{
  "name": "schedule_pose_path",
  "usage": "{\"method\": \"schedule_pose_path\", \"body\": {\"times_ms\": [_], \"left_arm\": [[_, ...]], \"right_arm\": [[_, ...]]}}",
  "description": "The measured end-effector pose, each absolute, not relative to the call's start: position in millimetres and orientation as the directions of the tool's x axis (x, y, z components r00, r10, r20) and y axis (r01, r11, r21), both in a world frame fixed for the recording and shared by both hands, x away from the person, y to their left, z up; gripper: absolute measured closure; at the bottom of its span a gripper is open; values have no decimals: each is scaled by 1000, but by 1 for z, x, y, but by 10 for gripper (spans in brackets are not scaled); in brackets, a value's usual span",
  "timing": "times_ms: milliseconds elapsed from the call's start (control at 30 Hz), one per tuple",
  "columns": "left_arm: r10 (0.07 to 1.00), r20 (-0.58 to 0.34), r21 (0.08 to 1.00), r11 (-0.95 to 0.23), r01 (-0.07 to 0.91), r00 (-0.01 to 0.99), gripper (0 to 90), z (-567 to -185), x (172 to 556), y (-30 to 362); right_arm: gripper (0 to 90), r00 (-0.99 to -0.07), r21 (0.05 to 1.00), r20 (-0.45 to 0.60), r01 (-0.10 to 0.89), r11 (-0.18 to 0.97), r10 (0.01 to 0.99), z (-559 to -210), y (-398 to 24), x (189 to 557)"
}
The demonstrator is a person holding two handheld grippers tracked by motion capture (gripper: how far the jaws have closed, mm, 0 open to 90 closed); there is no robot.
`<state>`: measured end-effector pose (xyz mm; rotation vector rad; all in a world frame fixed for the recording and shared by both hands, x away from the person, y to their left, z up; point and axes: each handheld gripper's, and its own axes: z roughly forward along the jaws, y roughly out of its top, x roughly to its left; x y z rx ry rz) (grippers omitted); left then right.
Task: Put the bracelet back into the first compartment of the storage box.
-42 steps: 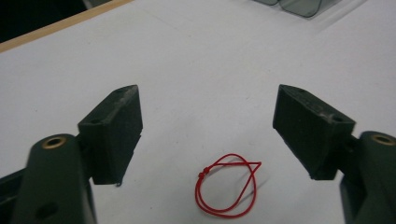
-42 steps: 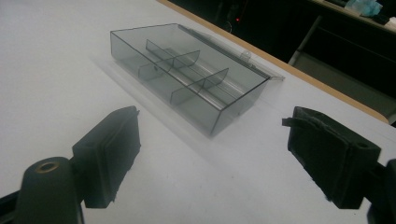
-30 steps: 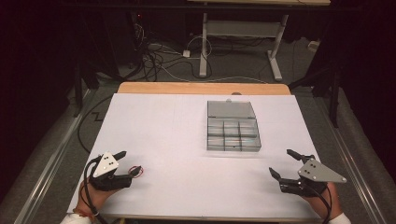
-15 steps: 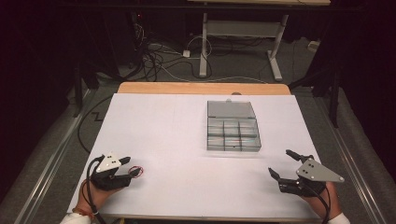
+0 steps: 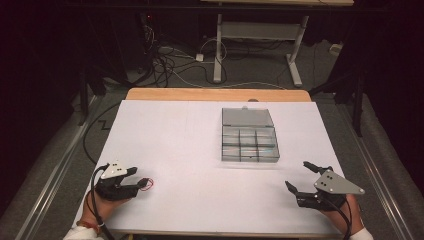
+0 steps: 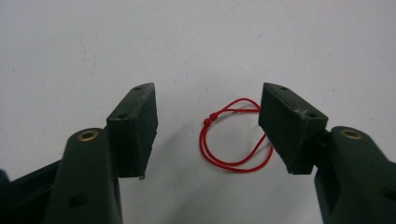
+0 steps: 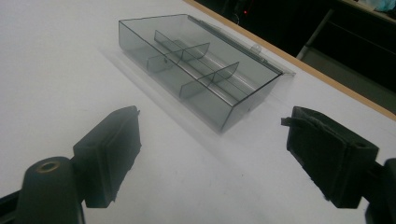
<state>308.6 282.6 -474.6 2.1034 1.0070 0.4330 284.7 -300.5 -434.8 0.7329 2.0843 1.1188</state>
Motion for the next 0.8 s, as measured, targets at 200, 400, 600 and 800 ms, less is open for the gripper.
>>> {"method": "schedule_pose_path", "body": {"times_ms": [200, 400, 600, 800], "left_arm": [[773, 15, 746, -431, 508, 634, 238, -474, 306, 281], [757, 19, 737, -452, 502, 653, 246, -474, 306, 278], [738, 8, 704, -483, 521, 674, 442, -478, 310, 276], [721, -21, 672, -503, 543, 693, 592, -481, 317, 271]], "right_arm": [[189, -637, 859, -278, 170, 482, 719, -435, -300, 285], [189, -643, 856, -279, 169, 488, 713, -435, -300, 285], [189, -647, 854, -277, 173, 491, 710, -436, -299, 285], [192, -654, 849, -280, 174, 500, 703, -436, -298, 285]]}}
